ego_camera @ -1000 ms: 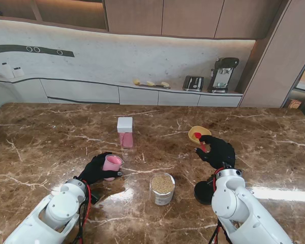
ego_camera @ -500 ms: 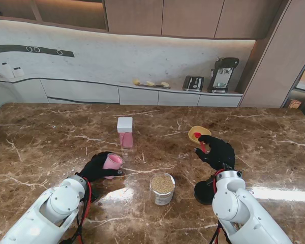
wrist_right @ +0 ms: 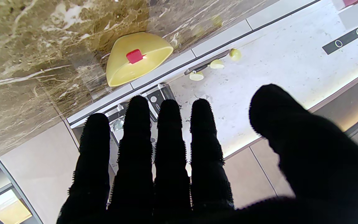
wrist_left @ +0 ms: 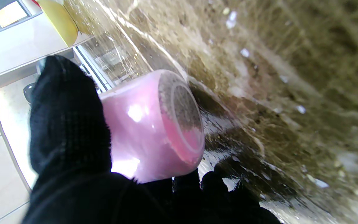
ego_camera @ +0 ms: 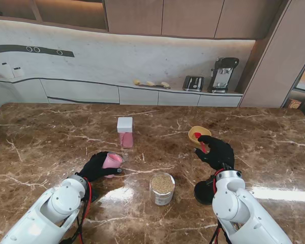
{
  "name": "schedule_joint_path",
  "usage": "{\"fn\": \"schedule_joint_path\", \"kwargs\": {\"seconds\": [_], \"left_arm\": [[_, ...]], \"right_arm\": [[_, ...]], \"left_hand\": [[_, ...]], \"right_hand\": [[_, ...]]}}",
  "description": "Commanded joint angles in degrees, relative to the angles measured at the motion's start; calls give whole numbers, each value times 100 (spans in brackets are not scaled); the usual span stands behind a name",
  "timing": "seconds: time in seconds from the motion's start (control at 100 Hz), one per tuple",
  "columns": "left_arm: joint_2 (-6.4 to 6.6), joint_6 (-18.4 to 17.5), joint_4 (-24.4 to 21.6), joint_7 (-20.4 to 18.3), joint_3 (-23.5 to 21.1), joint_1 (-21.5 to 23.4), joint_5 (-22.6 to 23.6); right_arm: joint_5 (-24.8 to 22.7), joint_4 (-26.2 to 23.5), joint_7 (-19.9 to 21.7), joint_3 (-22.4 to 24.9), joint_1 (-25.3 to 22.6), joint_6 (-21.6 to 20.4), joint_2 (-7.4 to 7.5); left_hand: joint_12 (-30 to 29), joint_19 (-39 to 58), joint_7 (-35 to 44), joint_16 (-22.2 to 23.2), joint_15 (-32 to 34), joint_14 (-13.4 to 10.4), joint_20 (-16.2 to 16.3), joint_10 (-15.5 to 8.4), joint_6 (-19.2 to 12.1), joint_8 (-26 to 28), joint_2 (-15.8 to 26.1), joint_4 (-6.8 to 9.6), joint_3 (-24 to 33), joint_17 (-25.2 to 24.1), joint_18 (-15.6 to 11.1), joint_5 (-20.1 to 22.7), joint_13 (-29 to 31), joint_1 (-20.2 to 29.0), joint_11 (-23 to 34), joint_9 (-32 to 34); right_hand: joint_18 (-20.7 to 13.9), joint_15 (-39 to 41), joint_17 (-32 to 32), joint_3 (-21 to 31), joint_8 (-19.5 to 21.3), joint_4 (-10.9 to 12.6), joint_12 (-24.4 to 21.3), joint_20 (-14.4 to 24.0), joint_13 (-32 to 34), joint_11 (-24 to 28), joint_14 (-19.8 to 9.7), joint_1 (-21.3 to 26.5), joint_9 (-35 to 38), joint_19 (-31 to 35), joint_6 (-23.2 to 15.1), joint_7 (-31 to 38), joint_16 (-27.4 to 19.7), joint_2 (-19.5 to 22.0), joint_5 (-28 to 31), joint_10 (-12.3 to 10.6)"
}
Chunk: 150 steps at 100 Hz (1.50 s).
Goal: Measure grain into the airtight container
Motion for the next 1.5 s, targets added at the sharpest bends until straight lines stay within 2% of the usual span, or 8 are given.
{"fn": "schedule_joint_path", "kwargs": {"seconds": [0.0, 0.15, 0.45, 0.84, 0.97, 1.01, 1.26, 1.49], "left_arm": [[-8, 124, 287, 27, 5, 183, -84], [5, 129, 298, -10, -65, 249, -89], [101, 91, 320, -223, -223, 403, 156], [137, 54, 379, -330, -320, 449, 211], [137, -12, 396, -337, -337, 445, 190], [136, -35, 417, -343, -336, 432, 176], [143, -59, 462, -386, -323, 381, 160], [147, -93, 494, -395, -317, 339, 177]], "right_arm": [[19, 20, 80, -5, -52, 34, -19], [31, 8, 95, -18, -66, 47, -18], [41, -26, 118, -49, -68, 81, -19], [37, -64, 137, -89, -45, 125, -19], [31, -73, 150, -90, -54, 140, -16], [35, -78, 154, -89, -59, 144, -16], [31, -92, 119, -62, -84, 127, -21], [31, -91, 93, -27, -101, 105, -24]], "left_hand": [[103, 340, 557, 3, -114, 430, 59, -85, -945, 144, 1932, 8, 917, 241, 1511, 982, -155, 1064, -40, -168], [116, 339, 843, 27, -122, 449, 58, -66, -967, 273, 1890, 3, 871, 239, 1525, 1021, -159, 1159, -26, -172], [70, 340, 573, 66, -115, 446, 59, -136, -1219, -137, 1694, 23, 874, 242, 1506, 914, -156, 1040, -25, -158], [27, 338, 339, 77, -110, 489, 58, -84, -1156, -207, 1698, 40, 929, 236, 1542, 622, -156, 1119, -88, -194], [23, 338, 266, 89, -107, 503, 58, -64, -1155, -193, 1547, 36, 845, 233, 1560, 510, -158, 979, -112, -207], [25, 338, 202, 102, -108, 510, 57, -49, -1155, -159, 1472, 84, 874, 232, 1566, 487, -161, 863, -134, -206], [14, 336, -109, 92, -120, 536, 57, 30, -994, -198, 1477, 78, 832, 227, 1598, 67, -169, 475, -225, -269], [42, 336, -246, 78, -118, 554, 56, 69, -892, -189, 1386, 136, 881, 225, 1610, -99, -166, 274, -281, -279]], "right_hand": [[16, -90, -109, 68, 14, 269, 71, 126, -225, -52, 20, -231, -125, -146, -68, -120, -133, 66, -95, -2], [15, -94, -110, 72, 16, 269, 71, 134, -231, -55, 18, -231, -133, -156, -71, -118, -134, 72, -89, 0], [16, -95, -113, 79, 18, 270, 72, 151, -237, -53, 18, -234, -143, -172, -78, -116, -133, 83, -85, 3], [17, -100, -116, 83, 17, 267, 71, 169, -240, -55, 15, -234, -156, -190, -81, -120, -134, 77, -94, 5], [18, -99, -115, 83, 17, 267, 71, 174, -237, -53, 18, -235, -151, -192, -84, -120, -133, 79, -93, 7], [19, -100, -119, 82, 17, 267, 70, 175, -241, -55, 18, -235, -157, -195, -82, -120, -134, 78, -91, 3], [19, -102, -115, 84, 17, 267, 70, 183, -243, -55, 18, -229, -156, -198, -76, -121, -134, 72, -95, 1], [19, -102, -121, 87, 16, 265, 70, 187, -243, -55, 21, -215, -153, -204, -74, -125, -133, 54, -105, 1]]}}
